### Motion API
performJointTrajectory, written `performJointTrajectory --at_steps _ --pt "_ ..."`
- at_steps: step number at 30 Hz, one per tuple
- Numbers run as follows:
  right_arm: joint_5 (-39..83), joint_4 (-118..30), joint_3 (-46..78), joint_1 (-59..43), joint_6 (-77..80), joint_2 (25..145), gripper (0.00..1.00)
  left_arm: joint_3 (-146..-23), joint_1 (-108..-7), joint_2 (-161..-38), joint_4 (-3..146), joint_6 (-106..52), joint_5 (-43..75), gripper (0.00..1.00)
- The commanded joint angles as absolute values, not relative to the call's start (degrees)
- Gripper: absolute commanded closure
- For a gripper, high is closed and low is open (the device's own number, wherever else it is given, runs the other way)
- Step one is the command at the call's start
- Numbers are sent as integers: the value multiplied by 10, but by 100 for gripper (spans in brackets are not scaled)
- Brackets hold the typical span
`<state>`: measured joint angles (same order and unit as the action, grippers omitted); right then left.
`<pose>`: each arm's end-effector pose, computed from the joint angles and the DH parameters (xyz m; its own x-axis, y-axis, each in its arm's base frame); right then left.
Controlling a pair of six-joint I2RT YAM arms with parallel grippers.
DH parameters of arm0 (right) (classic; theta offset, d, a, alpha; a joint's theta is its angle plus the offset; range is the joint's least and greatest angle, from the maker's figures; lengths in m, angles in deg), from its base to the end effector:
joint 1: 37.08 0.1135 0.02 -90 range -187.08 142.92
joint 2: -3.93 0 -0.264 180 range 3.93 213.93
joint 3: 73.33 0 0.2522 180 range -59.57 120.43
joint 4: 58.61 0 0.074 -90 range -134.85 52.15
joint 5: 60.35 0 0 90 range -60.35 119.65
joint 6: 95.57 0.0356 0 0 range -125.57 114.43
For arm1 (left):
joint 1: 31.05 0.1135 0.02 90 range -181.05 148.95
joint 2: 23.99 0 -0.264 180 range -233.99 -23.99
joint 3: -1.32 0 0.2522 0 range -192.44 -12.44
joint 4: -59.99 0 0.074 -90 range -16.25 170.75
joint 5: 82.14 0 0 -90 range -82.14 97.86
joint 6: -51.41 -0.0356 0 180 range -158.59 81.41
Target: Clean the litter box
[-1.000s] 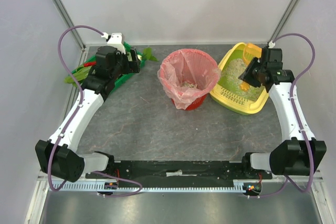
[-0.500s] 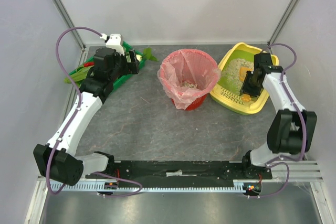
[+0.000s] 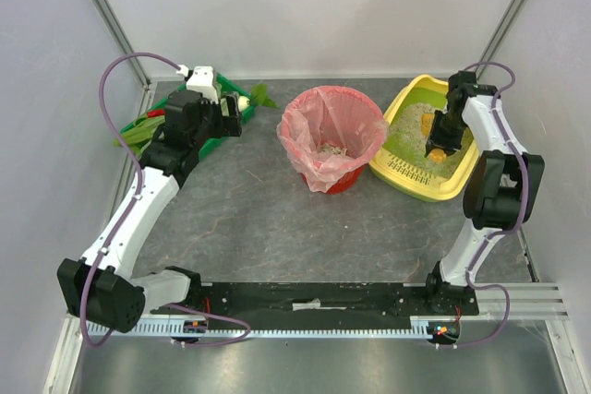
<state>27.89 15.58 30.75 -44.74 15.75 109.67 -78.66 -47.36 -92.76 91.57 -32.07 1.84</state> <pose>0.3673 -0.0483 0.2540 -0.8495 0.4809 -0.2169 0.4666 0.8768 0.1166 0.2644 -0.0735 0.3705 -0.3529 -0.0144 -0.9355 0.1458 0.9868 -0.0702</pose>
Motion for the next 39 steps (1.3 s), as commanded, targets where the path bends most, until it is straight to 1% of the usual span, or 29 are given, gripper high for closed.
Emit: performJointTrajectory --at_steps 1,8,14,19,27,39 --pt "282 213 363 -451 145 1136 100 -775 -470 -914 892 -345 6 7" --pt "313 216 415 -450 147 1192 100 -770 -471 -917 886 -358 2 7" --pt "318 186 448 -449 150 1241 100 -771 -470 -918 888 -360 2 6" --pt "340 148 438 -450 141 1264 100 -784 -470 -921 895 -367 0 6" --pt "354 75 371 -449 144 1255 100 -797 -470 -931 904 -381 -9 5" --pt "353 12 364 -449 147 1268 100 -820 -470 -938 914 -382 -10 5"
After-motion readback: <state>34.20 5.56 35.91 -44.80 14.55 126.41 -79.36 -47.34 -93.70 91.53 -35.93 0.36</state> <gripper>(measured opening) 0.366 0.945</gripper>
